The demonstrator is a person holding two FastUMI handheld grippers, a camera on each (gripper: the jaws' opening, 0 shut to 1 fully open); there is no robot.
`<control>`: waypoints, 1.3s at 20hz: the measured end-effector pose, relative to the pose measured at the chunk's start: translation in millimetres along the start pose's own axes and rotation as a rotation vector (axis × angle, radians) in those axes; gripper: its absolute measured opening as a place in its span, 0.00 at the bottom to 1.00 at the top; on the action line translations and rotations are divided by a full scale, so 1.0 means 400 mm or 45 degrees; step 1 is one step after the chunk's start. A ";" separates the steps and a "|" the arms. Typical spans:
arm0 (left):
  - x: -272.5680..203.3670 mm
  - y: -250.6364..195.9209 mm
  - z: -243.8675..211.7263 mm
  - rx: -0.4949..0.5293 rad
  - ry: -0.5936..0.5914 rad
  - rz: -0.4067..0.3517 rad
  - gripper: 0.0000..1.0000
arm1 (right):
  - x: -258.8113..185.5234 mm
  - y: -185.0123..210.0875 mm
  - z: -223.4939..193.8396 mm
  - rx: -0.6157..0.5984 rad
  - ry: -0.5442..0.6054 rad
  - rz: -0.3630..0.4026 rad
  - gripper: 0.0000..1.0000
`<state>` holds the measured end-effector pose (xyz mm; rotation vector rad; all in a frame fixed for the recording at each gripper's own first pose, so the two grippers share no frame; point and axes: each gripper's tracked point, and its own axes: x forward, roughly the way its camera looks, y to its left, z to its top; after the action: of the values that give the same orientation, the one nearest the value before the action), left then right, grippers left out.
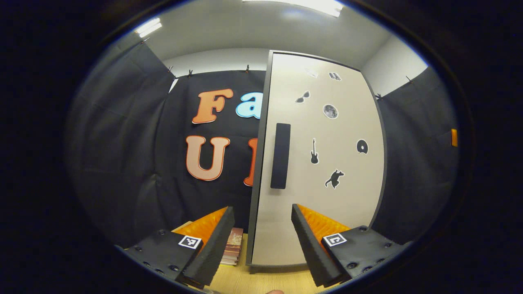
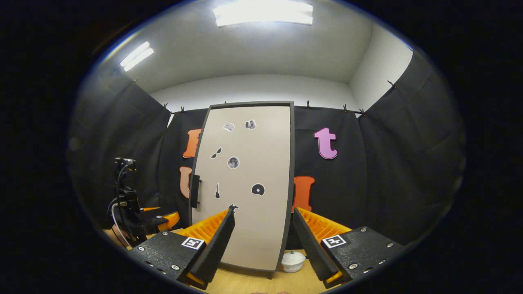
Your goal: Open the cabinet door with the right hand, grasp the bottle in the cabinet with the left hand and place it on the coaster, then close the cabinet door with the right hand.
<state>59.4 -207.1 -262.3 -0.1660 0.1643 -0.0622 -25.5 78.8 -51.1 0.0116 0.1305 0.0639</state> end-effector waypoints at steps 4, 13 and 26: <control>-0.079 -0.016 0.167 0.025 -0.075 -0.017 0.90 | -0.039 0.012 0.037 -0.019 -0.015 0.019 0.89; -0.235 0.045 0.506 0.173 -0.187 0.032 0.89 | -0.120 0.028 0.183 -0.060 -0.085 0.002 0.89; -0.304 0.114 0.489 0.164 -0.174 0.055 0.91 | -0.106 0.082 0.184 -0.013 -0.119 0.052 0.90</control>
<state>-25.4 -121.8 -60.6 -0.0382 0.0271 -0.0179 -59.8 108.2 27.8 0.0074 0.0365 0.1048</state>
